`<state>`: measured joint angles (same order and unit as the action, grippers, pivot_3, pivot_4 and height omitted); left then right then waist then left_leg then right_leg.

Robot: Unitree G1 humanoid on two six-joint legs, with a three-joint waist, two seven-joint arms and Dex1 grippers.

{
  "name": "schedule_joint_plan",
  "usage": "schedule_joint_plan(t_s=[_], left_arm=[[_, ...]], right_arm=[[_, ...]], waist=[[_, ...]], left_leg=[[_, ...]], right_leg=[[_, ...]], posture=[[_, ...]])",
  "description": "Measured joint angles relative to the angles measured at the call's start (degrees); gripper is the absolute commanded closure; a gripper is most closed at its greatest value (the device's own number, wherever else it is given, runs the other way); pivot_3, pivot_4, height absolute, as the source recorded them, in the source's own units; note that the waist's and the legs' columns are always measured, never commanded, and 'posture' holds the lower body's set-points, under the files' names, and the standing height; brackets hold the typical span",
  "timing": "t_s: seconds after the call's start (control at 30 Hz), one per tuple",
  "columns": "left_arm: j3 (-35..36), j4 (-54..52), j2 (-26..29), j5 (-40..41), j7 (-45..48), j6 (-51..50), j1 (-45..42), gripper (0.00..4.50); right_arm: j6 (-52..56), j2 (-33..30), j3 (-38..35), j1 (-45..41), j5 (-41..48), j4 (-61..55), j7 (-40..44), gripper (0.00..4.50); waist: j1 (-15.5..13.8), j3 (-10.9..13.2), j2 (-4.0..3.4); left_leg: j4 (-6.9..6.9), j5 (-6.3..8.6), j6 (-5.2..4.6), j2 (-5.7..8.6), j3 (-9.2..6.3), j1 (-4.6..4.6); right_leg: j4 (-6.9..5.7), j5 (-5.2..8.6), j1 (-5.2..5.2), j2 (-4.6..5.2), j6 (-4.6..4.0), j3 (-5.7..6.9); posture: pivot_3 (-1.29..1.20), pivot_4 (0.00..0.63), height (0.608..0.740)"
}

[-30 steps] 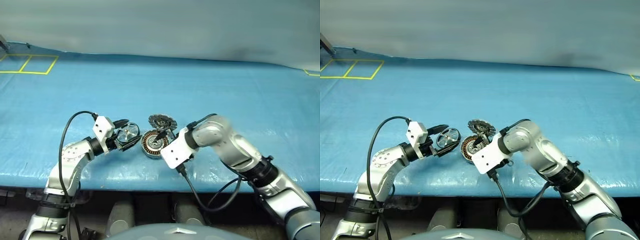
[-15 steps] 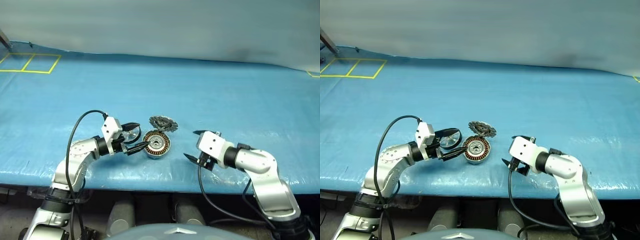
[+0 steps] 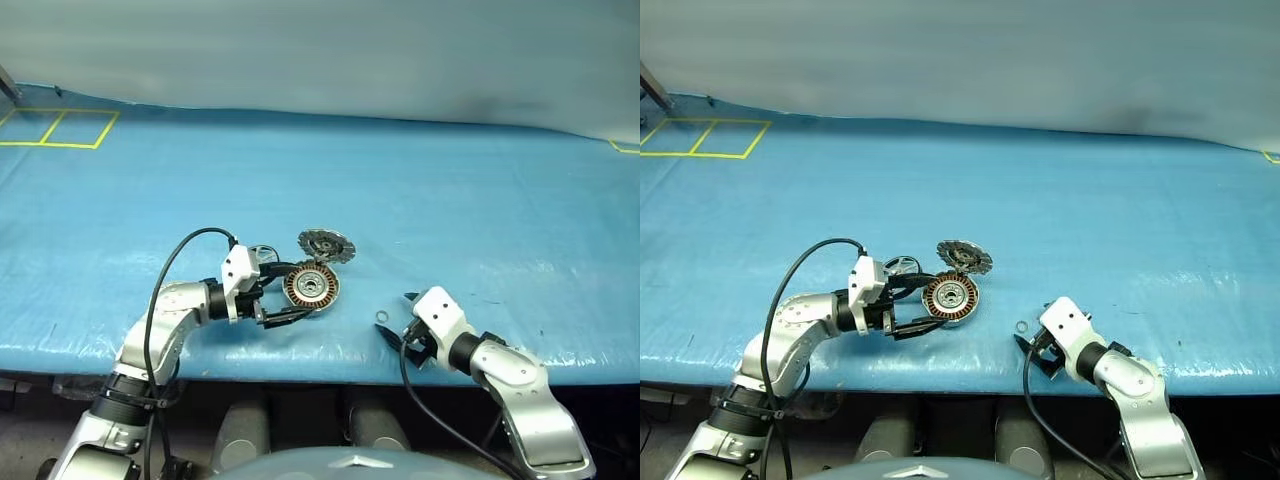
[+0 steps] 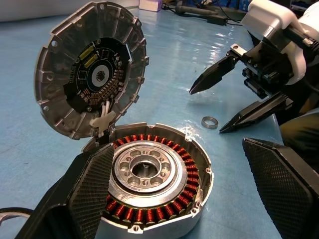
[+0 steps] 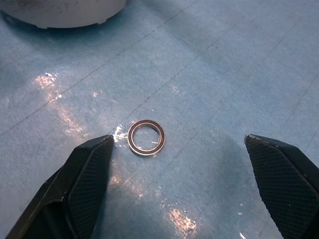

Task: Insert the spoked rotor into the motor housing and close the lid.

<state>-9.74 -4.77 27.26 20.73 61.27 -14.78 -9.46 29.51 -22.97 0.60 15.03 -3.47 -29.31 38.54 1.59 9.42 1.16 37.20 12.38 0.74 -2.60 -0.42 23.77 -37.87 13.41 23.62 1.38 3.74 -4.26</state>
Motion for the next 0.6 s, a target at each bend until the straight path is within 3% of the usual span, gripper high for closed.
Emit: schedule_joint_plan(t_s=[0.13,0.2,0.5,0.6], left_arm=[[-0.23,0.32,0.23,-0.43,0.12,0.03,0.10,0.00],[-0.37,0.32,0.23,-0.42,0.26,0.04,0.12,0.00],[-0.96,0.85,0.21,-0.55,0.47,0.32,0.12,0.00],[-0.97,1.37,0.21,-0.61,0.45,0.49,0.12,0.00]], right_arm=[[-0.95,0.23,-0.01,0.37,2.10,1.39,-1.31,0.22],[-1.44,0.25,0.16,0.44,2.96,1.96,-1.63,0.65],[-0.68,0.12,1.76,0.62,6.15,2.08,-2.64,3.70],[-0.17,-0.37,1.89,0.48,6.65,2.03,-3.20,3.79]], waist=[[0.00,0.00,0.00],[0.00,0.00,0.00],[-0.05,0.00,0.00],[-0.07,0.00,0.00]], left_leg=[[0.02,0.00,0.00,0.00,0.00,-0.01],[0.02,0.00,0.00,0.00,0.00,-0.01],[0.02,0.00,0.00,0.00,0.00,0.00],[0.02,0.00,0.00,0.00,0.00,0.00]], right_leg=[[0.00,0.00,-0.02,0.00,0.00,0.00],[0.00,0.00,-0.02,0.01,0.00,0.00],[0.01,0.00,-0.01,0.01,0.00,0.00],[0.01,0.00,-0.02,0.01,0.00,-0.01]], posture=[[0.00,0.150,0.740],[0.00,0.150,0.740],[0.00,0.150,0.740],[0.00,0.150,0.740]])
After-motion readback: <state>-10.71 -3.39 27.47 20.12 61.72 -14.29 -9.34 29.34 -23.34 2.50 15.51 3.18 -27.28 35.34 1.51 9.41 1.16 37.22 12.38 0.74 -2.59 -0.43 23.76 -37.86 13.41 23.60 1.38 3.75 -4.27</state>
